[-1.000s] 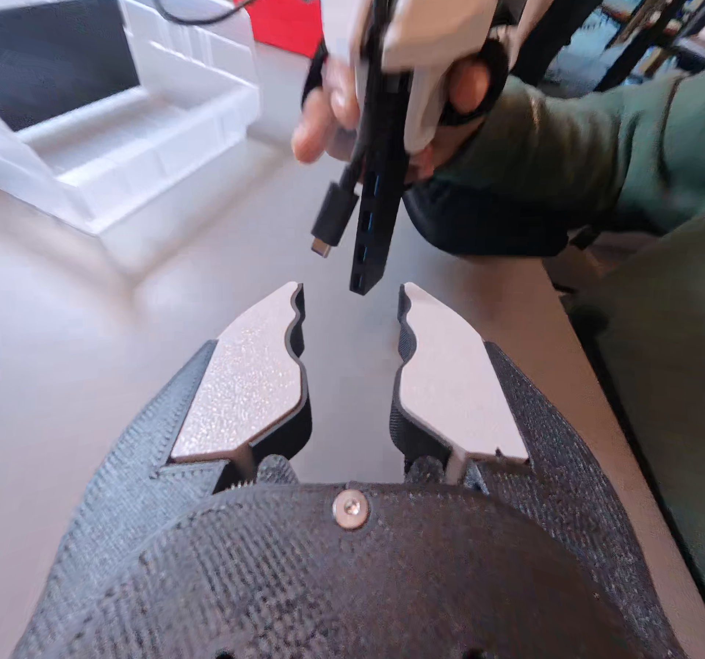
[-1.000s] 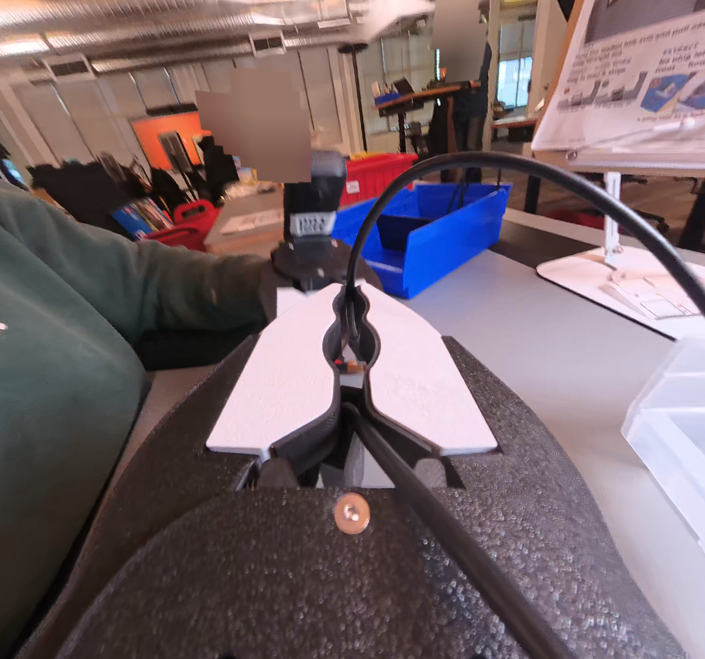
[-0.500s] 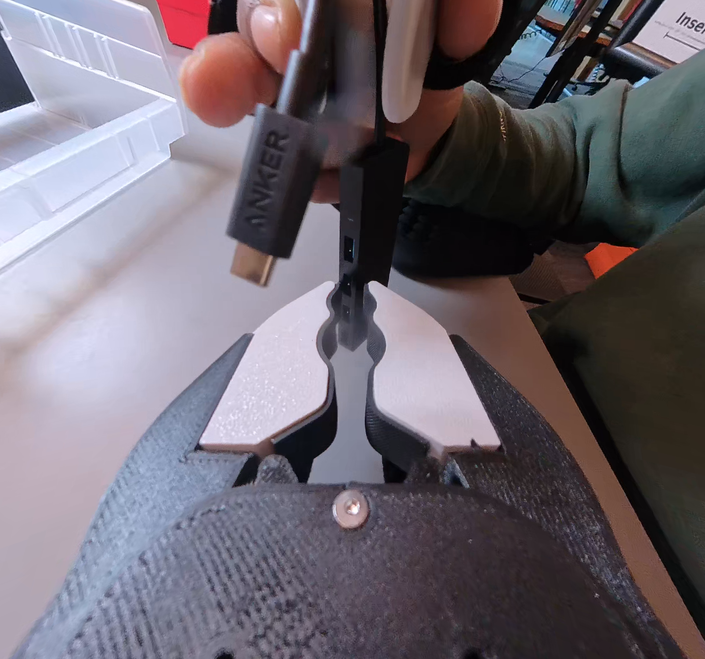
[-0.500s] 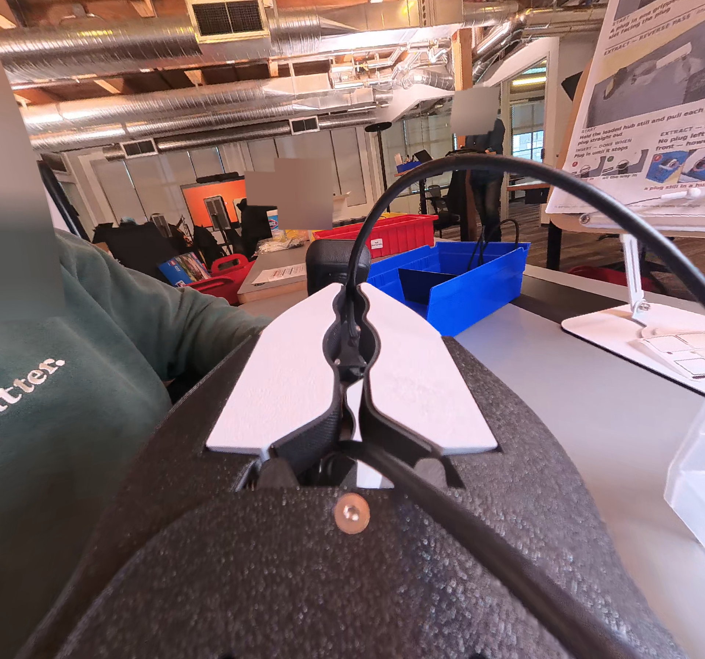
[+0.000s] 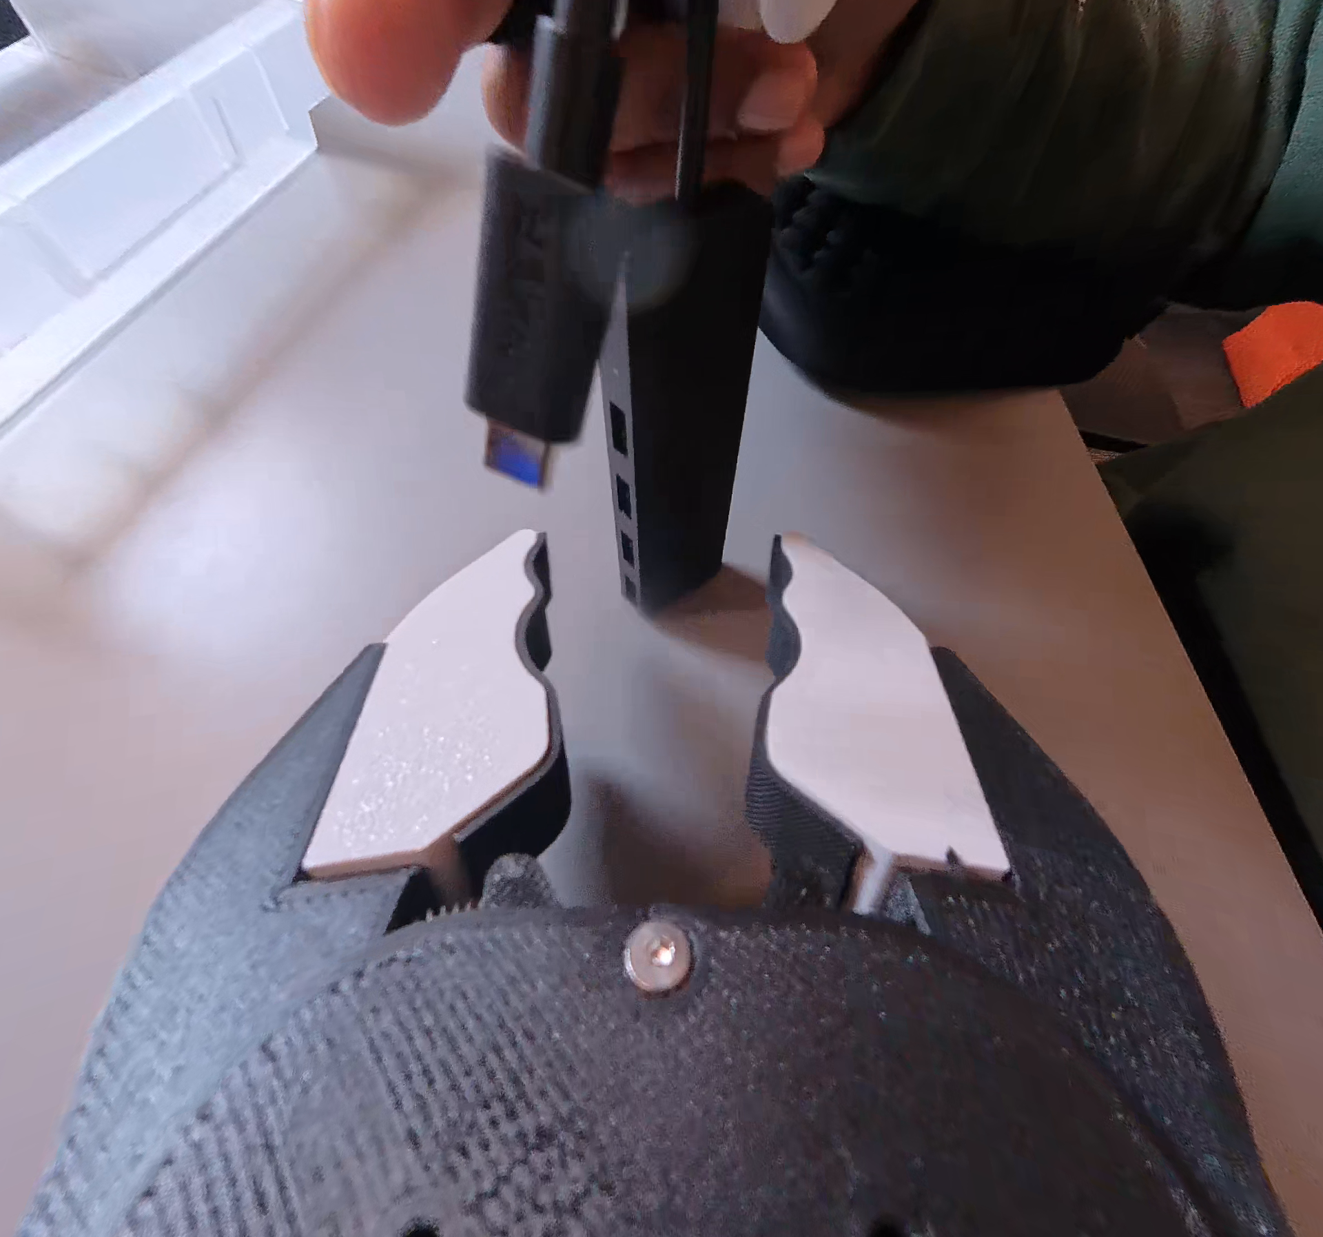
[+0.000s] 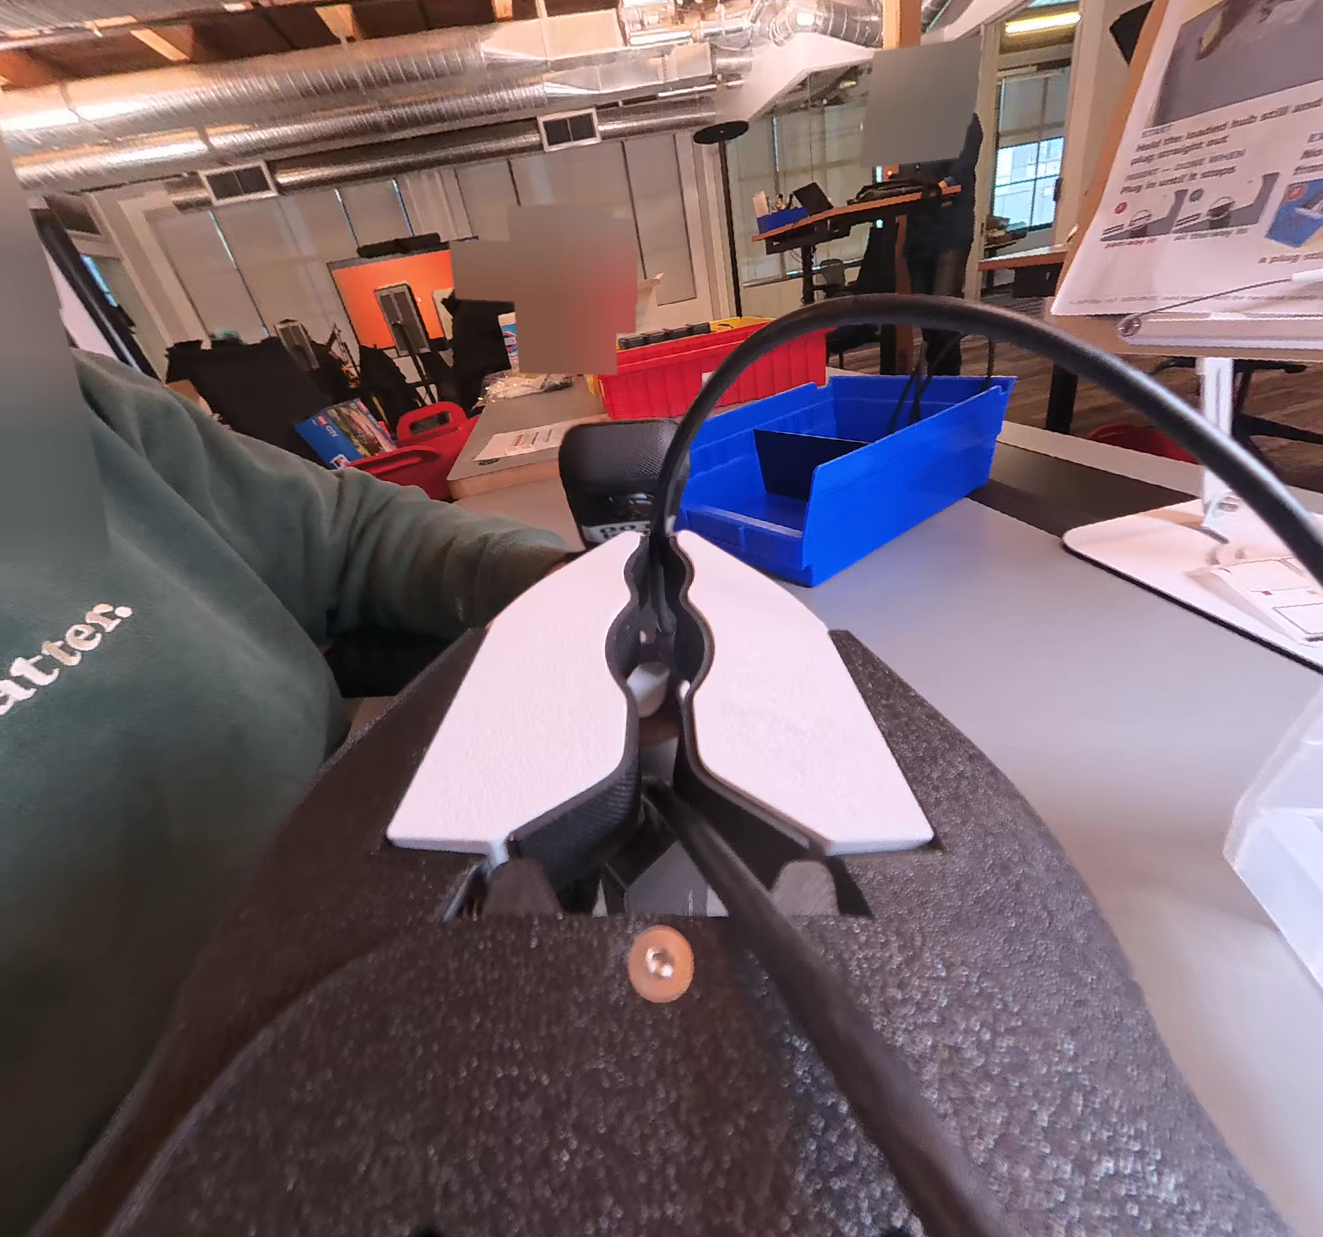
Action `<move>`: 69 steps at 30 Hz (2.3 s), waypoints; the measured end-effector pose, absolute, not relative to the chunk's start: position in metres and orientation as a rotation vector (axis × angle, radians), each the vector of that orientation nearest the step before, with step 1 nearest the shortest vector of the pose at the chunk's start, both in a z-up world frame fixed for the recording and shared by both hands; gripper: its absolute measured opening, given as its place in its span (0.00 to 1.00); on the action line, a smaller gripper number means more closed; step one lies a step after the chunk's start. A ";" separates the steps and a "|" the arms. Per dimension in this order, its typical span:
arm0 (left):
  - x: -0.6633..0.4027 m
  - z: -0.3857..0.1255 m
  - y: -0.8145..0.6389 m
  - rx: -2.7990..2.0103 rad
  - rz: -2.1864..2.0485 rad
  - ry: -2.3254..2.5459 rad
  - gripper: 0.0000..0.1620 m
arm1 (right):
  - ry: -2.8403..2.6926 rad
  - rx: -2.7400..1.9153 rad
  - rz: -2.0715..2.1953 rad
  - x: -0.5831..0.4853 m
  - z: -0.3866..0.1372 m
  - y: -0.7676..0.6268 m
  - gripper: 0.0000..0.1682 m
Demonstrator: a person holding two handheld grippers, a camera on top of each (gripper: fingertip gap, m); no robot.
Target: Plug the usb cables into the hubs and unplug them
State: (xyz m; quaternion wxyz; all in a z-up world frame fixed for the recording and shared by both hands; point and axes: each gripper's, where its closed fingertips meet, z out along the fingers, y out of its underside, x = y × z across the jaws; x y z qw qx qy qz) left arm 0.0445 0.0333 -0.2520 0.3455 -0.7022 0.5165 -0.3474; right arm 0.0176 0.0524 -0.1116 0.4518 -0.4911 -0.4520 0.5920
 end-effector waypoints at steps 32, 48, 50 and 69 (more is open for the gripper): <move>0.016 -0.235 0.024 -1.783 -0.883 1.416 0.07 | -1.676 -1.490 0.969 0.025 -0.212 0.038 0.22; -0.070 -0.157 0.053 -1.628 -0.687 0.878 0.19 | -1.599 -1.500 0.476 0.072 -0.108 0.136 0.09; -0.083 -0.164 0.049 -1.635 -0.624 0.855 0.18 | -1.569 -1.551 0.279 0.084 -0.090 0.175 0.09; -0.103 -0.207 0.036 -1.704 -0.484 0.865 0.12 | -1.921 -2.355 -0.581 0.142 -0.241 0.416 0.17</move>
